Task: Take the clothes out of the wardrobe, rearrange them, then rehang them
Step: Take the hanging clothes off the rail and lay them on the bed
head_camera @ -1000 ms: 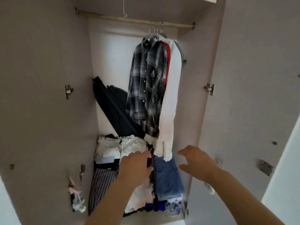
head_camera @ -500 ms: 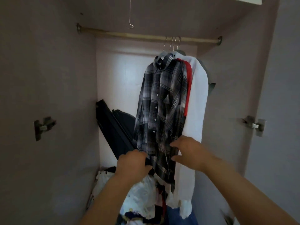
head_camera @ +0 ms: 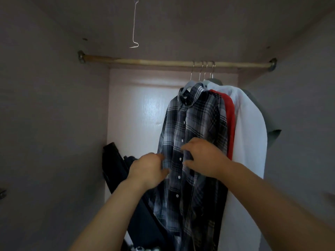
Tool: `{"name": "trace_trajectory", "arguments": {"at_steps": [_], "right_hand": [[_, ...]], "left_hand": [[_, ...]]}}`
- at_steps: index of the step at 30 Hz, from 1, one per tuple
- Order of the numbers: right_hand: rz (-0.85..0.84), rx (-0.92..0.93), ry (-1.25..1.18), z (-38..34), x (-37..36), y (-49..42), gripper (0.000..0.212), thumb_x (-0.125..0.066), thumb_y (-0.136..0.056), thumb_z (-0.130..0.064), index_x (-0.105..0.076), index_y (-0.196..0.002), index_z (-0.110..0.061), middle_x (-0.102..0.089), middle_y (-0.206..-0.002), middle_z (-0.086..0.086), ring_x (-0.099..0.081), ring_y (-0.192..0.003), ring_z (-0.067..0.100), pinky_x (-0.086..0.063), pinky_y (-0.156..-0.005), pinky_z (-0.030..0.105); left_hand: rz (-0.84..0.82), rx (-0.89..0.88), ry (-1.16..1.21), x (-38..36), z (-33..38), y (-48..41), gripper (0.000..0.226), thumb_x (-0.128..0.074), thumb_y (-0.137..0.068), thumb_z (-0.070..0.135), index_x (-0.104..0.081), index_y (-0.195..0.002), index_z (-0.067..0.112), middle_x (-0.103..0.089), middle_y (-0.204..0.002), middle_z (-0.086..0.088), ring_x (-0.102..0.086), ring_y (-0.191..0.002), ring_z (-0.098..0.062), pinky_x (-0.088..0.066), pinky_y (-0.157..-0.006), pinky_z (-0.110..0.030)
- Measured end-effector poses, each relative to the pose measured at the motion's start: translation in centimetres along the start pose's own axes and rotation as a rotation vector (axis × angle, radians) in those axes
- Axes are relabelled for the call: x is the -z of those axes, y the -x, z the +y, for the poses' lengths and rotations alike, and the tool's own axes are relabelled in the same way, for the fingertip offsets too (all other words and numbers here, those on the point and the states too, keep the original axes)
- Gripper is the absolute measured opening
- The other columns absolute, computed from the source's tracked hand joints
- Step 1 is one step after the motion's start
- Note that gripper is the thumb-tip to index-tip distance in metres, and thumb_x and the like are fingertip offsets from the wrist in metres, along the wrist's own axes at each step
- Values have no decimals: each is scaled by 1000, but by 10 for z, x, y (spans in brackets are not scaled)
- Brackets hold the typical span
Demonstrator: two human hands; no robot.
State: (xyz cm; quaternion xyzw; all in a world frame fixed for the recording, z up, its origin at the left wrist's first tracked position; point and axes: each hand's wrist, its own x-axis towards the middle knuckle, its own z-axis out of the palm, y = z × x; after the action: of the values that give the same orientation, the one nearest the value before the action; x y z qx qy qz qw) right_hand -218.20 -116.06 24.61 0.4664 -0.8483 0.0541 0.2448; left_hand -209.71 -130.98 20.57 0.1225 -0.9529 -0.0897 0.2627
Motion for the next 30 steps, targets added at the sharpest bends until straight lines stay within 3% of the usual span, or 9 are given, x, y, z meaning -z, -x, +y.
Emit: {"name": "trace_trajectory", "arguments": {"at_steps": [7,14,18,23,27,30], "right_hand": [[184,-8,134,32,16,-72,45,-52,-93,-29,-45,-135,-17,-43,-134,7,-41,-122,23,-37,-103,37],[551,-45,372,57,46,-156,45,-53,-91,-23,-46,-135,-18,-45,-135,2,-39,-122,23,-27,-101,31],[592,-169,425,81,48,-184,60,-58,-89,-35,-36,-142,-15,-37,-144,6,-35,-130,26,-24,-108,35],[623,-259,546,109,38,-190,70,-59,-86,-45,-34,-141,-11,-40,-142,7,-36,-129,27,-27,-105,36],[609,-278,602,124,34,-192,72,-60,-84,-46,-34,-141,-11,-43,-137,8,-38,-126,28,-32,-99,39],[603,-252,681,131,39,-194,71,-66,-81,-43,-43,-136,-6,-51,-129,13,-46,-116,33,-37,-90,41]], "left_hand": [[88,-77,117,5,-3,-100,42,-57,-89,38,-55,-125,16,-58,-122,-3,-55,-109,-19,-47,-92,-33],[301,-200,240,16,-8,-191,34,-55,-90,35,-57,-119,18,-60,-118,-4,-57,-104,-22,-50,-86,-35],[410,-271,295,17,-9,-231,35,-56,-89,38,-55,-120,20,-57,-118,-5,-55,-104,-21,-49,-85,-38],[491,-318,318,13,-8,-264,46,-54,-91,39,-46,-131,18,-49,-127,-4,-46,-117,-22,-44,-94,-40],[618,-361,253,7,-10,-287,54,-54,-90,42,-40,-136,18,-49,-128,-1,-44,-119,-22,-37,-100,-38],[636,-349,202,8,-11,-303,65,-53,-90,44,-28,-144,19,-40,-142,-2,-36,-130,-22,-28,-108,-44]]}}
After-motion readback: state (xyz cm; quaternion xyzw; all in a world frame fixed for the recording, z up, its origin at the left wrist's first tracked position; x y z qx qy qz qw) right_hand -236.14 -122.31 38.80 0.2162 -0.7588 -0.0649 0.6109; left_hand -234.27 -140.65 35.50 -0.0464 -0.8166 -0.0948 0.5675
